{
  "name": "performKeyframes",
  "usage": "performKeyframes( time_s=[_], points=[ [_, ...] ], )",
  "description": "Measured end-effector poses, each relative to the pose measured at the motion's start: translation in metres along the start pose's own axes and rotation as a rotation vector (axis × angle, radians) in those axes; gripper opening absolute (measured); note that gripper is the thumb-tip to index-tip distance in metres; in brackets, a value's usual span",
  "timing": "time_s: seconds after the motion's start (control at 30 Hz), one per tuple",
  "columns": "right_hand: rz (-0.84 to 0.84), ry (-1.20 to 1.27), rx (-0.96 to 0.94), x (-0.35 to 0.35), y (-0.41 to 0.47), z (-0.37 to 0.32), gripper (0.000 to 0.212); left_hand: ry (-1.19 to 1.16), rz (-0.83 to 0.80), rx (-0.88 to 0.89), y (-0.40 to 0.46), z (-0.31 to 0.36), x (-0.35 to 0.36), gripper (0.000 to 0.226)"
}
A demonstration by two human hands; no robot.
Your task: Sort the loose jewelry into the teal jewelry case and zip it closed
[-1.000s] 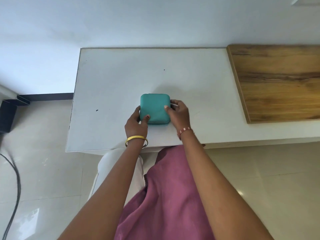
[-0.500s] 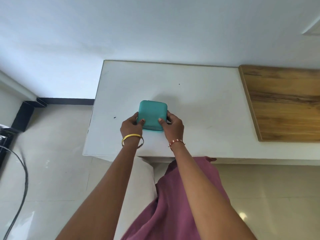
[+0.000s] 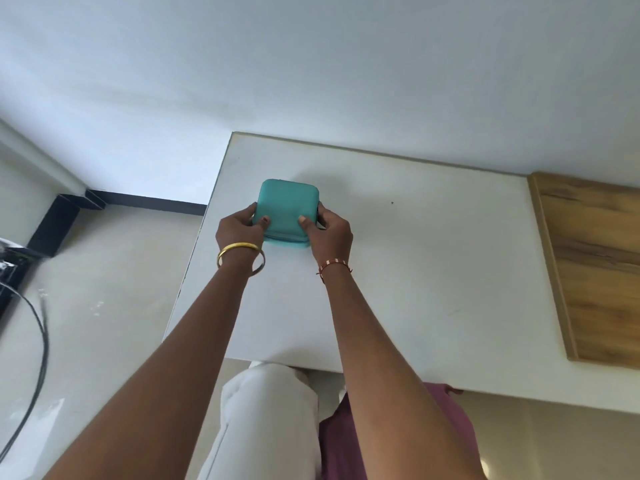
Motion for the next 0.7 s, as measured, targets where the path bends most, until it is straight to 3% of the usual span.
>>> performKeyframes(
  time_s=[0.27,0.7],
  points=[
    [-0.020,0.008,-0.040,0.027,0.037,-0.013,0.045,-0.098,-0.003,-0.007,0.038,0.021,-0.008,0.040],
    [-0.091,-0.055,0.022,0.019,0.033,-0.007,0.041,-0.051,0.004,0.109,0.028,0.017,-0.012,0.040]
  ],
)
Point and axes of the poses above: each hand's wrist, its own y-axis towards the middle knuckle, its own x-axis out of the palm, z = x × y, the point moved 9 cm from there along y, towards the middle knuckle, and after that the axes turned 4 degrees about y, right-handed, at the moved point
